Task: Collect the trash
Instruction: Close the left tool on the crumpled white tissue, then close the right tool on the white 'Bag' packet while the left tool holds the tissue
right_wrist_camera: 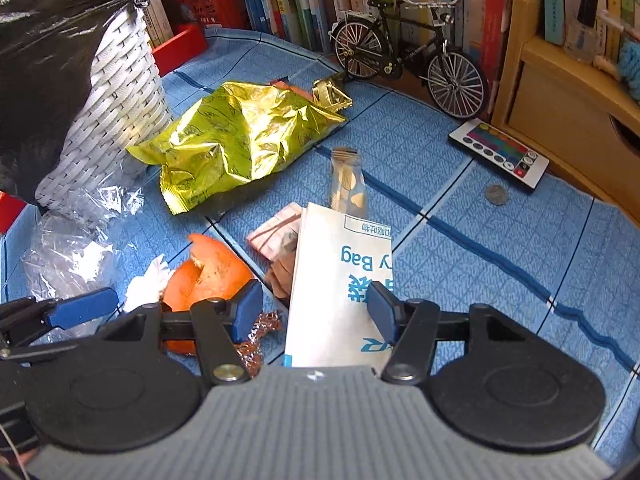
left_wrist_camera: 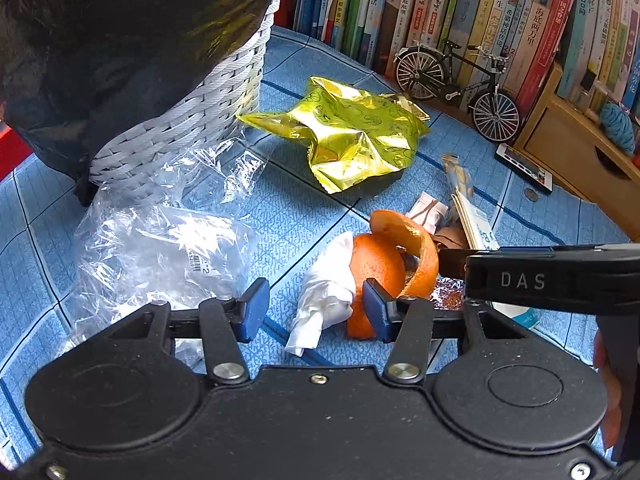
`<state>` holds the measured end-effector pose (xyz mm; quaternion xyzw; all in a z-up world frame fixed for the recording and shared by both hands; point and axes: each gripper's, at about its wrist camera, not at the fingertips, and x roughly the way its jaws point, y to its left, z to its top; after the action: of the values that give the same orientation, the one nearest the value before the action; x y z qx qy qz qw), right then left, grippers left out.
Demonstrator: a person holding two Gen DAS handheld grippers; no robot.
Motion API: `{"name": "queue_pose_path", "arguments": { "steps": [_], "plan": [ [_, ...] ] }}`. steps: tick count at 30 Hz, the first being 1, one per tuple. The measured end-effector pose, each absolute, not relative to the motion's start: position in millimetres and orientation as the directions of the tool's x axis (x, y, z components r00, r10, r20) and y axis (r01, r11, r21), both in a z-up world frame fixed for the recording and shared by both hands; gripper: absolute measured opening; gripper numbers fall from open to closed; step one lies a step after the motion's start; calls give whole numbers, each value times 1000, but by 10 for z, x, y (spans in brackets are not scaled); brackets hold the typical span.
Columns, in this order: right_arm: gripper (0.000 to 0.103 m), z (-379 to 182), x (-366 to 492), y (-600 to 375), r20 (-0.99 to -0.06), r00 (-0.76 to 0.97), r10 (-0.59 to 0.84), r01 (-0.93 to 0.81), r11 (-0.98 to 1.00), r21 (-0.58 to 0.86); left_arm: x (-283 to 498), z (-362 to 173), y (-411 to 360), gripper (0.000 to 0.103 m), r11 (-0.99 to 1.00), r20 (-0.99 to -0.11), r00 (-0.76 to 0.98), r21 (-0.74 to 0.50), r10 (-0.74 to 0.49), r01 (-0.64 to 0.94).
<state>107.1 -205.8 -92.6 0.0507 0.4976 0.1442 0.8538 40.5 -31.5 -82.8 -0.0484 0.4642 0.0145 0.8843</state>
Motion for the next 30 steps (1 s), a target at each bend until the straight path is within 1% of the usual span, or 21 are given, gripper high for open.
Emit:
{"name": "queue_pose_path", "arguments": {
  "steps": [1, 2, 3, 4, 6, 7, 9, 12, 14, 15, 16, 17, 18, 19, 20, 21, 23, 24, 27, 30],
  "plan": [
    [71, -920, 1063, -2060, -834, 465, 297, -196, 953, 231, 406, -830, -309, 43, 994, -823, 567, -81, -27, -69],
    [68, -913, 1061, -2061, -833, 465, 300, -196, 952, 233, 408, -829, -305, 41, 994, -823, 567, -88, -35, -67],
    [61, -909, 1061, -2069, -832, 466, 301, -193, 952, 237, 411, -828, -305, 36, 994, -823, 567, -94, -42, -64],
    [56, -904, 1059, -2079, -832, 466, 301, -186, 953, 241, 416, -826, -311, 31, 993, -823, 565, -99, -48, -60],
    [45, -896, 1053, -2119, -831, 464, 308, -165, 951, 261, 437, -815, -326, 29, 993, -826, 561, -100, -49, -61],
    [43, -890, 1053, -2146, -828, 460, 320, -156, 947, 280, 450, -810, -336, 27, 993, -828, 559, -99, -47, -63],
    [28, -868, 1060, -2208, -821, 454, 346, -126, 937, 325, 477, -801, -356, 26, 993, -829, 557, -96, -44, -63],
    [23, -806, 1081, -2254, -827, 454, 332, -81, 940, 333, 514, -800, -391, 25, 994, -830, 556, -88, -38, -62],
    [22, -749, 1107, -2261, -832, 450, 324, -69, 942, 330, 525, -793, -416, 25, 995, -832, 554, -79, -33, -59],
    [22, -729, 1134, -2260, -837, 445, 318, -62, 943, 326, 524, -783, -424, 25, 996, -831, 555, -76, -34, -54],
    [28, -711, 1166, -2250, -843, 441, 308, -54, 947, 317, 522, -774, -431, 25, 996, -828, 560, -74, -37, -45],
    [31, -700, 1200, -2240, -849, 439, 294, -47, 951, 305, 515, -765, -431, 25, 997, -825, 564, -69, -36, -38],
    [47, -697, 1232, -2233, -857, 437, 273, -45, 958, 282, 509, -755, -435, 24, 997, -823, 567, -63, -33, -33],
    [53, -710, 1263, -2227, -865, 427, 264, -52, 962, 268, 504, -744, -439, 24, 998, -821, 570, -57, -30, -31],
    [66, -731, 1284, -2231, -875, 413, 253, -58, 966, 252, 499, -736, -442, 24, 998, -819, 573, -54, -28, -28],
    [70, -754, 1295, -2240, -883, 404, 241, -63, 970, 236, 497, -729, -445, 24, 998, -817, 576, -51, -26, -26],
    [71, -802, 1301, -2258, -895, 391, 216, -75, 976, 203, 489, -714, -449, 24, 999, -813, 582, -47, -28, -17],
    [76, -829, 1318, -2262, -900, 387, 202, -84, 979, 183, 486, -707, -446, 24, 999, -811, 585, -45, -29, -12],
    [82, -882, 1405, -2240, -914, 376, 154, -149, 983, 105, 466, -668, -433, 24, 999, -802, 597, -37, -22, -13],
    [86, -890, 1590, -2226, -932, 326, 158, -207, 974, 93, 463, -627, -421, 24, 999, -793, 609, -33, -20, -11]
  ]
}}
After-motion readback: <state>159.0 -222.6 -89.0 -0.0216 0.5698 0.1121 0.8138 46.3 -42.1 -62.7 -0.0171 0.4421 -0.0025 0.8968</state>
